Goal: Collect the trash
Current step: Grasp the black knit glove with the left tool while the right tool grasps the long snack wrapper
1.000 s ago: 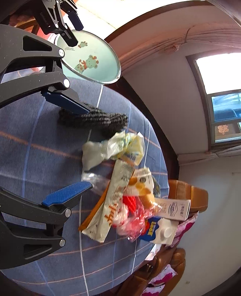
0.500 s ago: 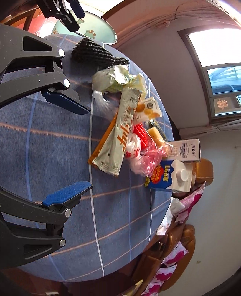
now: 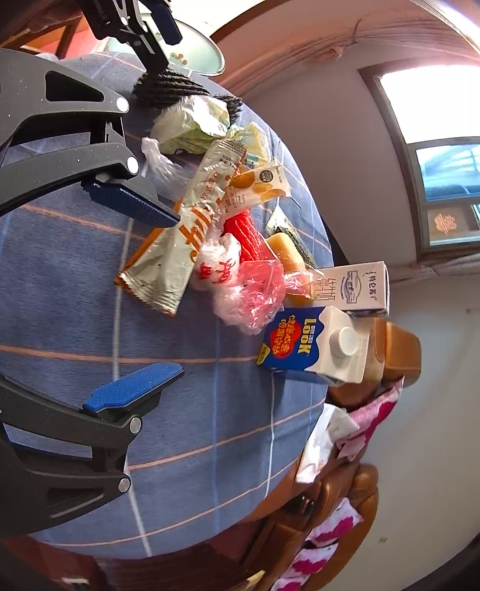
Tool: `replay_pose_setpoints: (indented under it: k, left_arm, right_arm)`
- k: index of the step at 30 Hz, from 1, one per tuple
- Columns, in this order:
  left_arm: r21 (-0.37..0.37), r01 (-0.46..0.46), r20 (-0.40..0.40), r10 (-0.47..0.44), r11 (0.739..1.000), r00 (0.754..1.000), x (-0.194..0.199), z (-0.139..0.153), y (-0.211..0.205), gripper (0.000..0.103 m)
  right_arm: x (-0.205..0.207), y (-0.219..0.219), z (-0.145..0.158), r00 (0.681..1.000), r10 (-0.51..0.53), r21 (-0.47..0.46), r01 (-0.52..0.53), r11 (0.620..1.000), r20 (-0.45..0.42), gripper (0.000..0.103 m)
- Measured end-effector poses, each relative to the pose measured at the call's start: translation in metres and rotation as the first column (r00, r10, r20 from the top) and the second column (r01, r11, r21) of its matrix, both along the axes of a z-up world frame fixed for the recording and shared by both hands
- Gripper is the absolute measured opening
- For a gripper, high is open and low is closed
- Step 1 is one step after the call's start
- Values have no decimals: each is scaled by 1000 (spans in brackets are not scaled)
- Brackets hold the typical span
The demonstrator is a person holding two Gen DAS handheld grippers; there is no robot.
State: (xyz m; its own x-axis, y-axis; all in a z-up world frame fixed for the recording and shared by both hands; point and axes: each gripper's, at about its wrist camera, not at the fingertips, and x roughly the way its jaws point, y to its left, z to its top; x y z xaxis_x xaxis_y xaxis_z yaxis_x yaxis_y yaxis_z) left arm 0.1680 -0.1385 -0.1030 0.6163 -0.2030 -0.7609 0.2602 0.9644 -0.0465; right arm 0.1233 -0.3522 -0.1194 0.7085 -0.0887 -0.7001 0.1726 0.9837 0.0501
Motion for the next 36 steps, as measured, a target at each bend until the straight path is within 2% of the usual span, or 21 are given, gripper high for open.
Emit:
replay_pose_setpoints:
  k: [3, 8, 10, 16, 19, 24, 29, 33, 36]
  left_arm:
    - [-29, -17, -30, 16, 999, 999, 1, -3, 2, 77]
    - [2, -7, -29, 8, 1000, 1000, -7, -5, 4, 78]
    - [16, -4, -32, 5, 1000, 999, -12, -6, 8, 78]
    - [35, -33, -20, 33, 999, 999, -19, -3, 22, 78]
    - [21, -23, -2, 23, 1000, 1000, -20, 3, 19, 78]
    - [-3, 3, 13, -3, 1000, 1000, -16, 7, 4, 77]
    - [-11, -6, 23, 6, 1000, 1000, -4, 0, -8, 77]
    - [-29, -24, -11, 23, 999, 1000, 12, -14, -11, 65]
    - [-68, -34, -50, 31, 997, 998, 18, -27, -7, 54]
  right_arm:
    - [12, -1, -6, 997, 67, 4, -67, 998, -30, 75]
    - [27, 0, -20, 986, 139, 33, -136, 990, -90, 74]
    - [30, -1, -24, 982, 157, 60, -151, 987, -106, 54]
    - [19, 8, -23, 977, 188, 37, -185, 982, -99, 27]
    - [3, 12, -17, 979, 193, 49, -190, 980, -69, 19]
    - [-23, 8, -6, 986, 164, 79, -162, 984, -12, 14]
    - [-46, -1, 8, 993, 110, 123, -115, 986, 49, 13]
    - [-54, 0, 13, 995, 64, 79, -70, 994, 78, 13]
    - [-55, 2, 12, 996, 53, 89, -59, 994, 77, 13]
